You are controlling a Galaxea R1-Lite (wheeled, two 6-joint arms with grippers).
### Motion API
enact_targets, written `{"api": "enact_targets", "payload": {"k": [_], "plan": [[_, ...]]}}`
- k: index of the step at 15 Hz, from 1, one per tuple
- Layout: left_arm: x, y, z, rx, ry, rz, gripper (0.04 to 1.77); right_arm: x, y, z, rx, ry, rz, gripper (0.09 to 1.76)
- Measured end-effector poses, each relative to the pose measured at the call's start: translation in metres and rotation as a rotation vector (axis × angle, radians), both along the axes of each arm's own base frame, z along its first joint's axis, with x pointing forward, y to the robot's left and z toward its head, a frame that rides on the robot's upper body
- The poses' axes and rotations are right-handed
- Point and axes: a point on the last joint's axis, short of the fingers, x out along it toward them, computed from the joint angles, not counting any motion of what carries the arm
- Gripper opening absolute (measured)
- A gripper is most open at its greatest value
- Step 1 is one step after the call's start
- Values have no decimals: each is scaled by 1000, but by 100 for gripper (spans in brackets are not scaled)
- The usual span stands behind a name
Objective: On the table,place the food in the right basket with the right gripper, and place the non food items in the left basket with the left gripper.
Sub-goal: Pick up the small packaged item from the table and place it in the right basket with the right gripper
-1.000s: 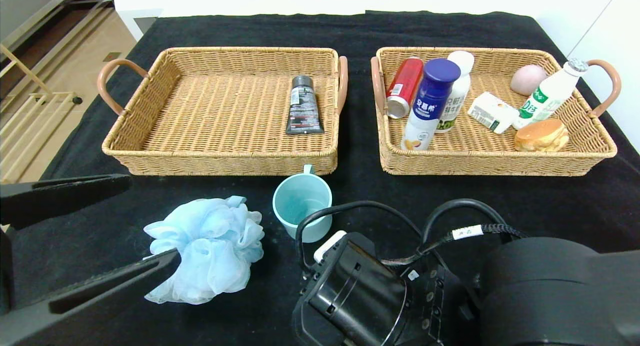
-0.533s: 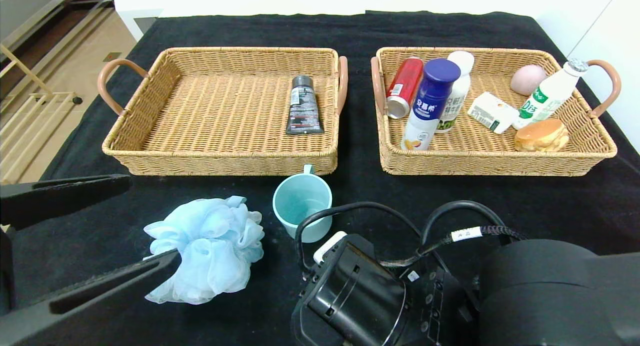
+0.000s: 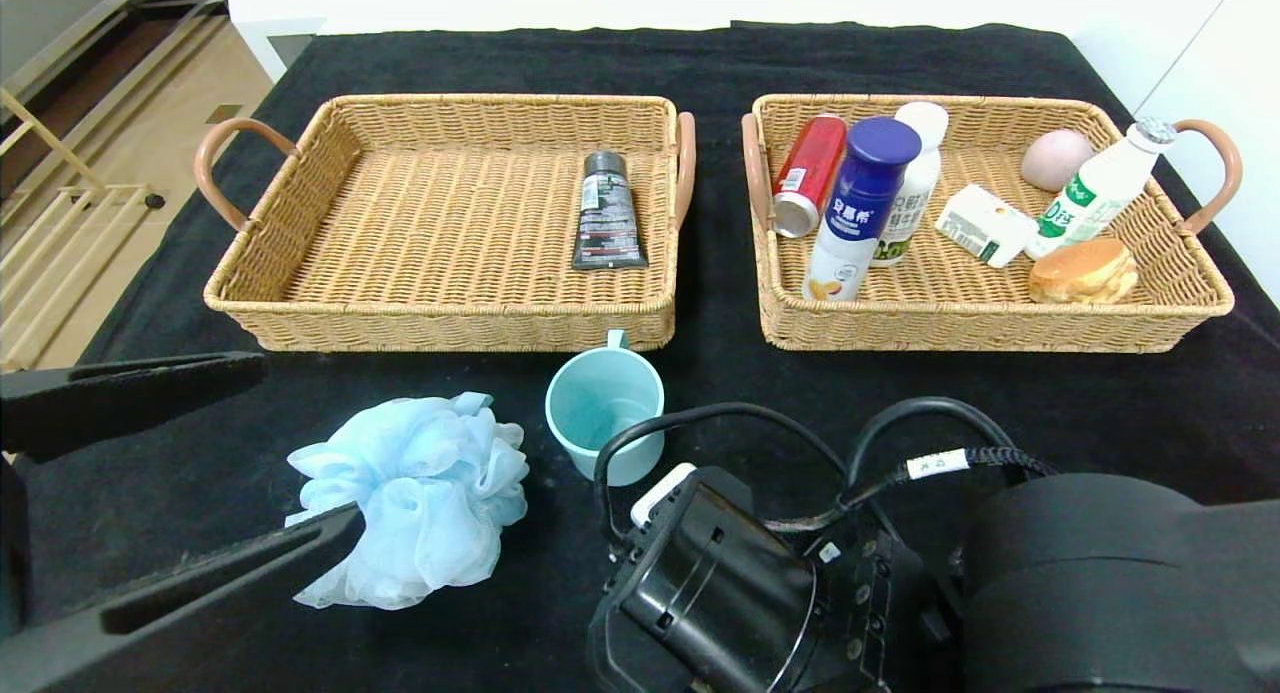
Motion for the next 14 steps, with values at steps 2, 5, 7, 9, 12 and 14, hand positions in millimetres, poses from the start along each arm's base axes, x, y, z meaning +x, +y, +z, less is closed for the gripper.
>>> {"api": "enact_targets", "payload": {"k": [2,5,7,9,12,14], "plan": [[0,0,1,-2,-2,0,172,-1,-3,5,9,-5,1,31],[-1,1,1,-3,-4,1,172,-6,-12,16,20,-9,0,31],[-1,1,1,-3,-3,1,172,-10,-21,26,34,-8,-14,31],[0,0,0,-1,-1,1,172,-10,-34,37,51,-10,-32,31],[1,0,-1,2,3,0,172,-5,-56,53,93,-25,-79,31],[1,-1,-1,4,6,-1,172,0,-73,61,113,-38,-127,31]]}}
